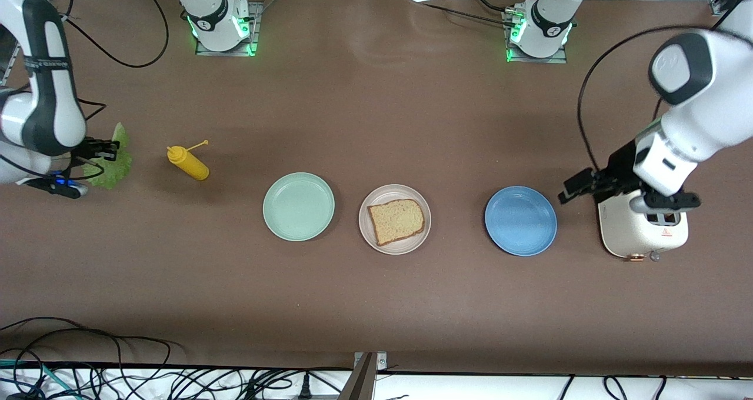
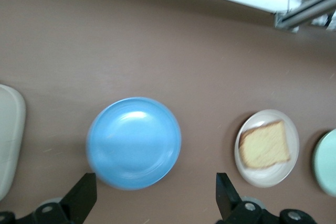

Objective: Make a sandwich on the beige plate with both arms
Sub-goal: 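Carry the lettuce with the right gripper over the toast on the beige plate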

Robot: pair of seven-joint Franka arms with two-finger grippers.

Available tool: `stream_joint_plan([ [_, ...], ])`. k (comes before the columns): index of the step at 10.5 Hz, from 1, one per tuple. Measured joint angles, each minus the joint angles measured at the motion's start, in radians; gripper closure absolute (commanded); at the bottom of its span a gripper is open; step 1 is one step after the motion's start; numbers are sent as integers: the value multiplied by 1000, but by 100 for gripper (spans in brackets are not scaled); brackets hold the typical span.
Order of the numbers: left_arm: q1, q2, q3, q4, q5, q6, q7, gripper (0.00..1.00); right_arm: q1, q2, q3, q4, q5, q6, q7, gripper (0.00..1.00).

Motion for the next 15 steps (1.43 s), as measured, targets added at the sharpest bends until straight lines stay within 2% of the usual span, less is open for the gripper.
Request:
stream_joint_plan([
  [2,0,-103,16,4,126,-158,0,0,3,-1,66,121,14,-97,2,100],
  [4,0,-162,38,36,209,-304,0,0,9,0,114,202,108,-136,5,100],
  [5,0,-175,46,63,227,-370,0,0,9,0,133,227,165,-138,4,100],
  [7,0,-178,70,110,232,-448,0,0,10,1,205,254,206,-114,4,100],
  [9,1,-178,89,123,232,-471,0,0,29,4,288,261,209,-33,5,100],
  [11,0,-177,90,124,232,-473,0,0,88,7,341,261,210,75,5,100],
  [15,0,-172,90,125,232,-496,0,0,322,83,353,259,162,325,7,100],
])
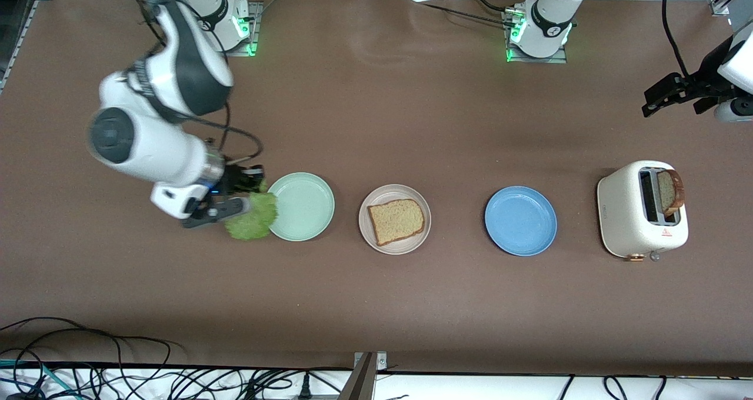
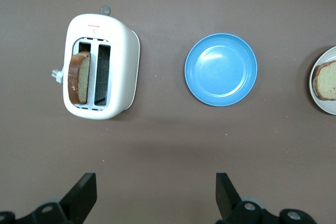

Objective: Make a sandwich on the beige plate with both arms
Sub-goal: 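Carry the lettuce with the right gripper over the toast on the beige plate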

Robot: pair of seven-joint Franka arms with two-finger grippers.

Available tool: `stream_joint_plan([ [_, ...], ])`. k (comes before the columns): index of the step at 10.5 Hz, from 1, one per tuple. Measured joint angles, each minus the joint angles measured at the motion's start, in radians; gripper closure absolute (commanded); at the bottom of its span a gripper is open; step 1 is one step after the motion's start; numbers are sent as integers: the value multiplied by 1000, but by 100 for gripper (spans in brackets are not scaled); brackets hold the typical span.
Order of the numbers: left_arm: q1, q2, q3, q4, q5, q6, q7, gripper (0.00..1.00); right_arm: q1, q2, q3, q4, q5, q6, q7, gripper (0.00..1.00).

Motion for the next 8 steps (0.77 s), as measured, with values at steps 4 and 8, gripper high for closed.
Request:
stream_joint_plan([
  [4,18,1,10,2,0,-55,-2,0,155,168,0,1,-16,282,-9,100],
  [8,46,0,18,18,0,-63,-1,0,249,308,-1,25,-104,495,-77,100],
])
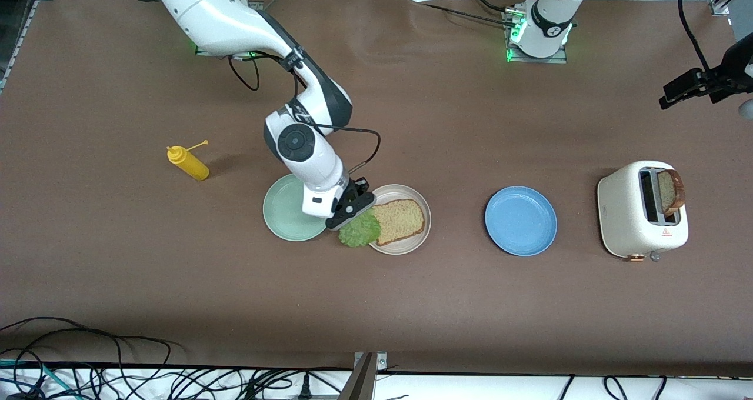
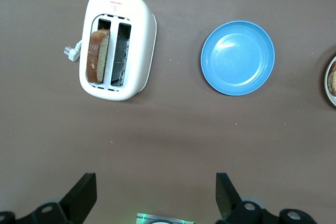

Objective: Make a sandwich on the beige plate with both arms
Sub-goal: 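Carry the lettuce with the right gripper over the toast on the beige plate, then lower the lettuce onto the toast and open the right gripper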

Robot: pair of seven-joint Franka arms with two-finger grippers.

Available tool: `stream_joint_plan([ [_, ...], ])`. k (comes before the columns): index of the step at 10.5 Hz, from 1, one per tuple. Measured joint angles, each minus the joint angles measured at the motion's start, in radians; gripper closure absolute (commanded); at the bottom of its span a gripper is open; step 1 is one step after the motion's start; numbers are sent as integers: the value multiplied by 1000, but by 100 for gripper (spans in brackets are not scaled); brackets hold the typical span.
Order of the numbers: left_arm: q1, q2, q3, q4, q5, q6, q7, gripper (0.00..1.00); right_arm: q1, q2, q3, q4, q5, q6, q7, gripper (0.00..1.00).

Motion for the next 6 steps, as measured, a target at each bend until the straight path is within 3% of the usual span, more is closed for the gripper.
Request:
stream_joint_plan([
  [6,8,0,0,18,0,-4,0,0,93,11,1,30,-118,5,-160,100],
])
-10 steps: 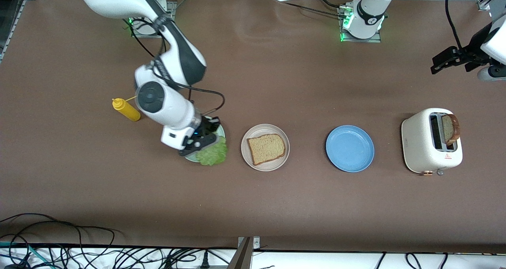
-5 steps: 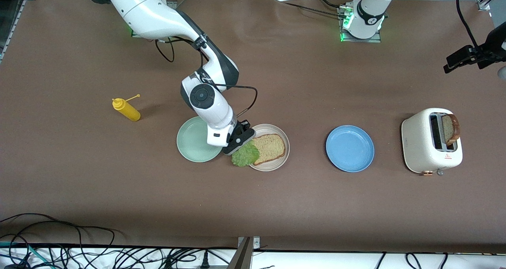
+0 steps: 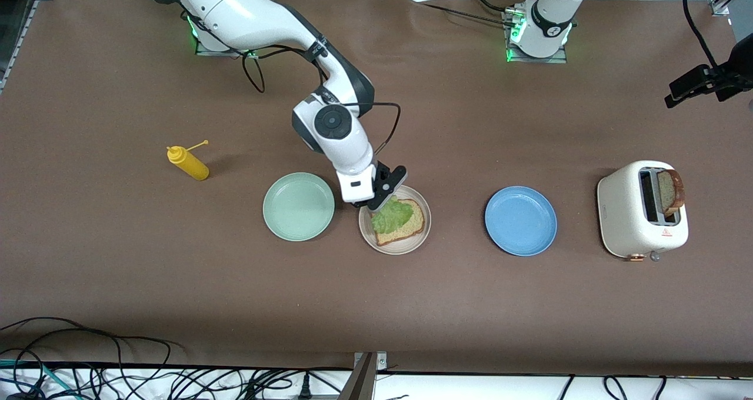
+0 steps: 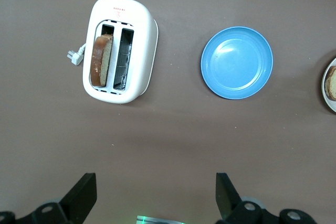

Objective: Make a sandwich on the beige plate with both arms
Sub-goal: 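Lower the lettuce onto the toast and open the right gripper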

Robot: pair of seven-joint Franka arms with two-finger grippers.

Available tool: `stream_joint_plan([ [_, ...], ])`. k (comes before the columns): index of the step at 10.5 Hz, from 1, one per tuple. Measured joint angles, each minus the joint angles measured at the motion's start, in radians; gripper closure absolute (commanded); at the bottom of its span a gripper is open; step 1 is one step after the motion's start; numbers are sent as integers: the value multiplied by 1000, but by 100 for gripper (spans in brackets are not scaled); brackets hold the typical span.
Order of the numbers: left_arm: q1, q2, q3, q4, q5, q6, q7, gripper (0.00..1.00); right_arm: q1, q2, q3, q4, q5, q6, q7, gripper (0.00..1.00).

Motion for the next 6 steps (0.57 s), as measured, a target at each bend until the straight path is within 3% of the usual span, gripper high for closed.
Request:
stream_joint_plan([
  [3,1,0,0,0,0,-1,0,0,0,35,-9,23,-30,33,-128,100],
  [6,1,2,0,0,0,-1,0,0,-1,111,-12,107,-118,44,-166,100],
])
